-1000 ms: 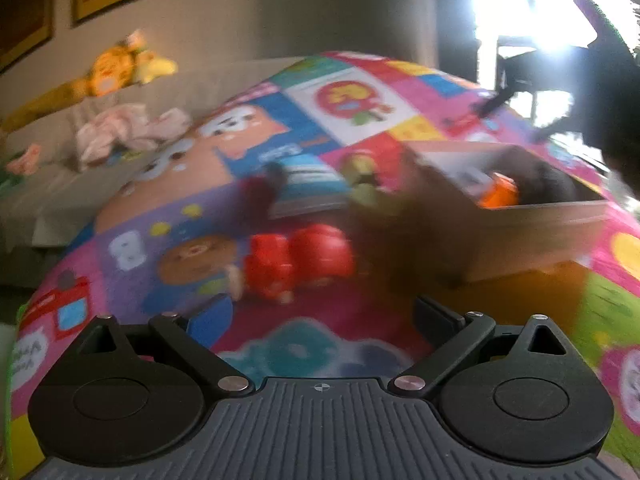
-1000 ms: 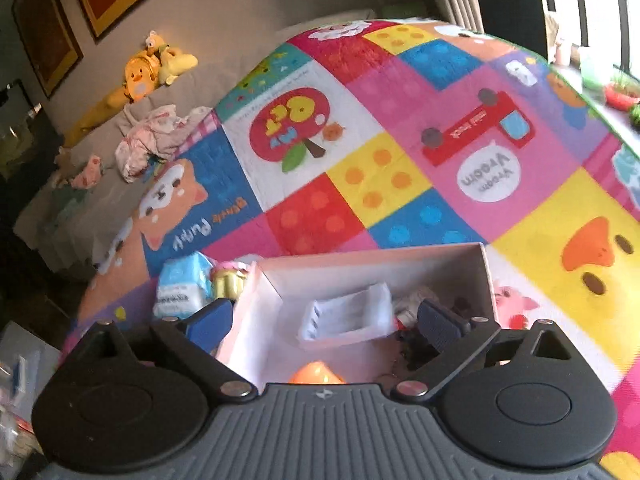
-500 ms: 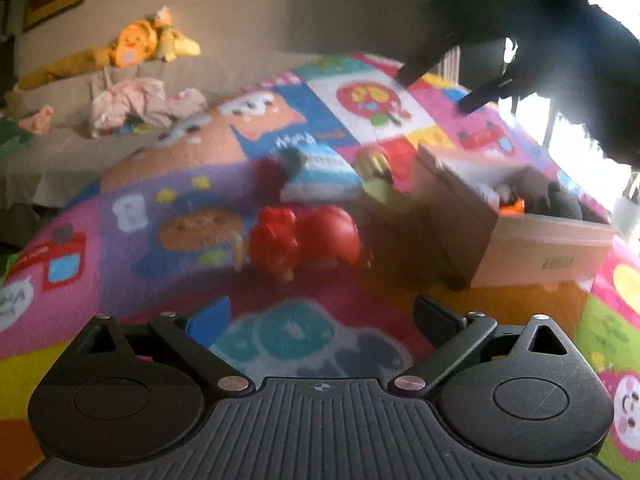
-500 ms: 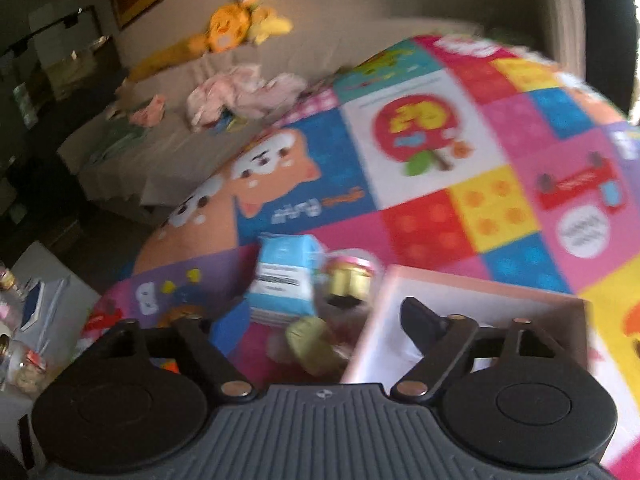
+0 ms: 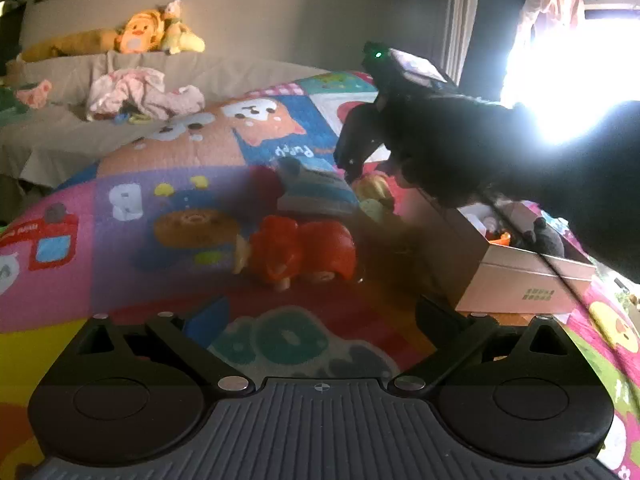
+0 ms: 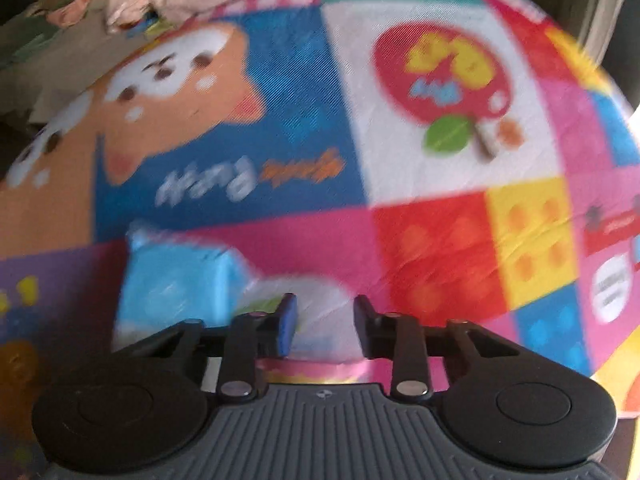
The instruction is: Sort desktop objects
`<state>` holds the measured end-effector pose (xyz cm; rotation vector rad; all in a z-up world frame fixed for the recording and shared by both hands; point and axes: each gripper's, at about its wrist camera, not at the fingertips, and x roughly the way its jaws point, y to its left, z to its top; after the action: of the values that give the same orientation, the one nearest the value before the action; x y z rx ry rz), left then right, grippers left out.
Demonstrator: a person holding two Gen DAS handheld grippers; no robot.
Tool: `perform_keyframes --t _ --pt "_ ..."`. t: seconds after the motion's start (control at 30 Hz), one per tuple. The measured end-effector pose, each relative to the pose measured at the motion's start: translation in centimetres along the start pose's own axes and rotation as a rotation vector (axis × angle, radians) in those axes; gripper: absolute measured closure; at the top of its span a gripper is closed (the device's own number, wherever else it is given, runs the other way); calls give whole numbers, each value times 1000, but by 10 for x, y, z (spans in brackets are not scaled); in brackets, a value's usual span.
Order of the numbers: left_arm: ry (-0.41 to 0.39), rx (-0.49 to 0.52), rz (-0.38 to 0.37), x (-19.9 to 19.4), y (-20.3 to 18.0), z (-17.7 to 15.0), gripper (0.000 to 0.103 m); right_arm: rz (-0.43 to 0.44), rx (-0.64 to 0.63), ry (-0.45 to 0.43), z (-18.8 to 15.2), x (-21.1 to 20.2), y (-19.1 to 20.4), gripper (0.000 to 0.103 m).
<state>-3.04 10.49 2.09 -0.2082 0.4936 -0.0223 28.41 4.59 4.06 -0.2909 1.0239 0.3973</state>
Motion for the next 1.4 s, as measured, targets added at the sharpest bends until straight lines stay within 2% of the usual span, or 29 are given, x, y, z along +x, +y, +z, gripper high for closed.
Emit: perform_keyframes --t 0.07,0.17,0.37,0.5,0.57,0.6,0.63,0.73,0.77,0.8,0.83,0.93,0.97,1.07,1.1,1.17,1.2,1.3,1.33,1.4 --pt "1 1 2 0 -1 0 1 70 2 52 -12 -8 6 80" --pt "1 9 8 0 -3 -1 1 166 -50 117 -39 -24 21 81" --pt "46 28 -28 -4 -6 -5 0 304 -171 206 -106 -68 42 82" --pt "63 62 -49 -10 -12 -11 0 401 -190 190 -140 -115 33 84" --pt "67 83 -62 -12 -16 -13 0 427 -195 133 -156 -141 24 83" --pt "68 92 -63 -13 -18 -14 0 415 -208 84 -162 -154 19 83" --pt "70 104 -62 -13 -20 -15 0 368 -236 7 -172 -169 14 81" --pt "79 125 -48 -11 -25 -16 0 255 -287 -147 -191 -189 6 76" --pt "80 129 -41 -10 -26 -16 0 220 -298 -186 -197 -192 3 66" --pt "81 131 -34 -10 -27 -16 0 203 -302 -205 -201 -191 1 59" --pt "80 134 -25 -10 -28 -17 0 191 -304 -223 -204 -187 -1 47" --pt "76 135 -6 -10 -28 -17 0 123 -362 -271 -223 -173 4 43" --pt "76 136 -2 -10 -28 -17 0 87 -364 -314 -232 -171 7 40" --pt "81 142 16 -9 -30 -17 0 24 -265 -403 -244 -170 15 38" --pt "81 145 25 -9 -30 -17 0 23 -215 -438 -249 -174 16 38" --pt "76 151 46 -10 -32 -18 0 87 -140 -471 -257 -181 14 38" --pt "70 151 58 -10 -32 -18 0 120 -112 -475 -262 -184 12 39" --pt "61 136 74 -11 -31 -17 0 137 -66 -475 -274 -186 3 39" --pt "53 142 74 -12 -32 -17 0 142 -48 -469 -278 -187 -4 39" --pt "27 182 24 -15 -39 -16 0 133 -13 -475 -282 -190 -16 39"
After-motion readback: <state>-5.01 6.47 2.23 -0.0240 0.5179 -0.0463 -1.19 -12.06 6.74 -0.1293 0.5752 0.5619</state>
